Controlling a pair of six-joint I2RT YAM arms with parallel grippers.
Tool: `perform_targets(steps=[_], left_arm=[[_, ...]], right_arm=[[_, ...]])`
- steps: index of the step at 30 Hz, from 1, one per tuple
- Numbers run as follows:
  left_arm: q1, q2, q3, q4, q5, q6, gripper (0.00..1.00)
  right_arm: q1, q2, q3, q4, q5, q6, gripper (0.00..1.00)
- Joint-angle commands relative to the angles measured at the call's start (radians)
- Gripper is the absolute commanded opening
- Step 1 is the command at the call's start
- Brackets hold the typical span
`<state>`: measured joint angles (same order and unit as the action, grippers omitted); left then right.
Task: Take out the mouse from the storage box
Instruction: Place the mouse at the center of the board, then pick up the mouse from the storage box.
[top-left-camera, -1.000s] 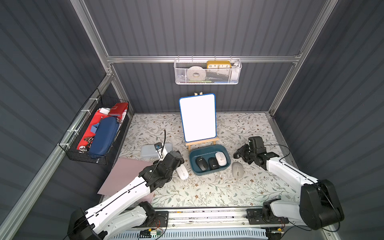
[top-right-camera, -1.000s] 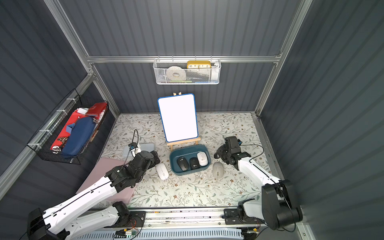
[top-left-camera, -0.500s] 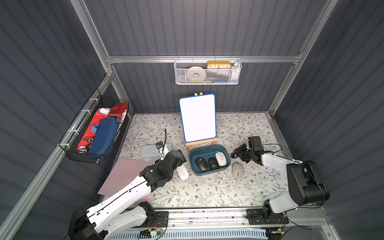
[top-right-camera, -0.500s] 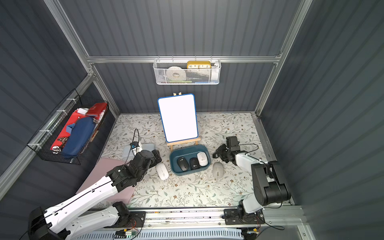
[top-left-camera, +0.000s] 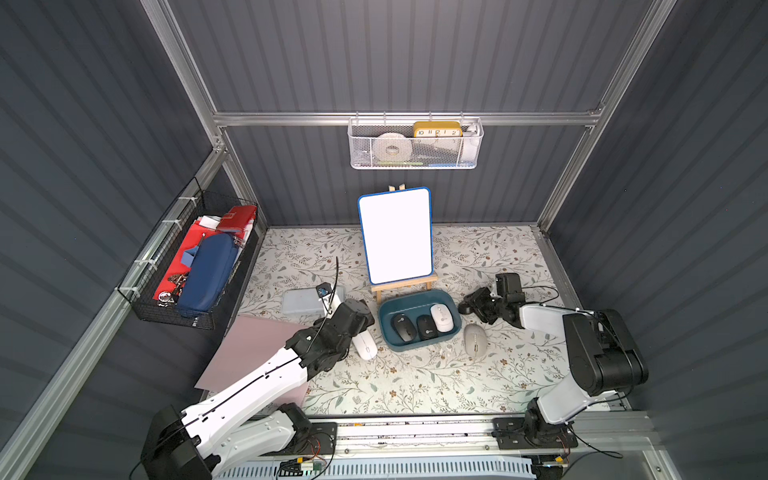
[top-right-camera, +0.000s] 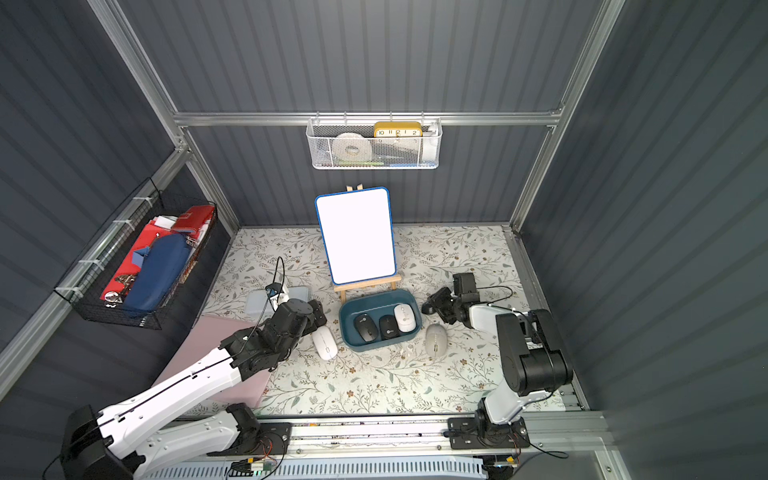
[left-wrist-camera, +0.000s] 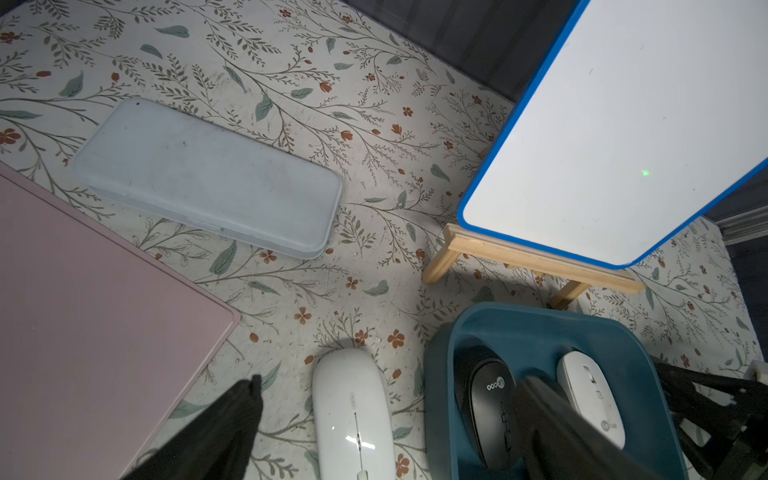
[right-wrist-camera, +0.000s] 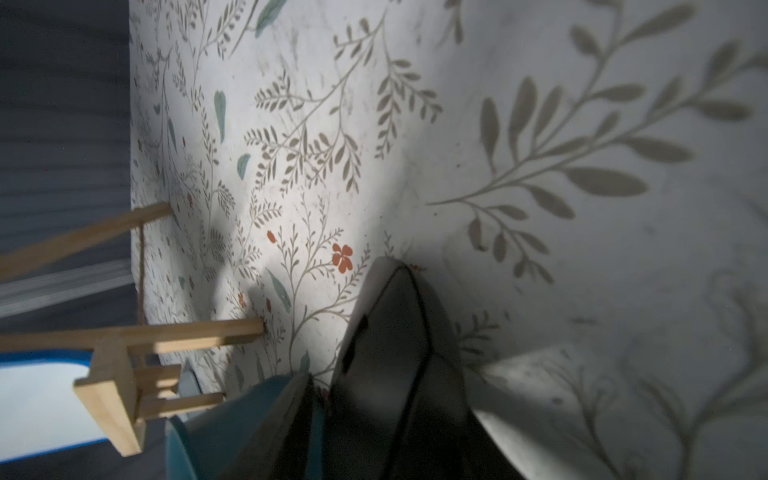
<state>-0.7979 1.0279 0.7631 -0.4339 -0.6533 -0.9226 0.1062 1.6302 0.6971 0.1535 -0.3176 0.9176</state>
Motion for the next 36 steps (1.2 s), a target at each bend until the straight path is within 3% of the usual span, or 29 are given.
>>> perform_targets(steps=[1,8,12,16,21,24,29,32,36], left_arm=[[0.002,0.004,0.029,0.005,0.006,0.026,0.99],[0.002,0.008,0.035,0.017,0.022,0.033,0.99],[0.002,0.027,0.059,0.024,0.06,0.028,0.99],[0.001,0.084,0.114,0.052,0.116,0.03,0.99],[-0.008,0.218,0.216,0.1,0.23,0.044,0.99],[-0.07,0.332,0.301,0.106,0.24,0.06,0.99],[-0.116,0.434,0.349,0.109,0.24,0.051,0.99],[-0.116,0.436,0.316,0.152,0.27,0.04,0.99],[-0.116,0.37,0.258,0.094,0.18,-0.067,0.99]], right_arm=[[-0.011,-0.026,-0.016,-0.037,0.011,-0.013,0.56],[-0.021,-0.074,-0.027,-0.092,0.031,-0.023,0.59],[-0.026,-0.114,-0.017,-0.179,0.055,-0.049,0.78],[-0.028,-0.202,-0.027,-0.276,0.135,-0.088,0.89],[-0.032,-0.346,-0.016,-0.412,0.175,-0.176,0.9],[-0.023,-0.445,-0.009,-0.468,0.157,-0.223,0.9],[0.115,-0.554,0.076,-0.639,0.234,-0.298,0.89],[0.241,-0.559,0.134,-0.709,0.304,-0.314,0.89],[0.401,-0.497,0.179,-0.709,0.322,-0.304,0.88]])
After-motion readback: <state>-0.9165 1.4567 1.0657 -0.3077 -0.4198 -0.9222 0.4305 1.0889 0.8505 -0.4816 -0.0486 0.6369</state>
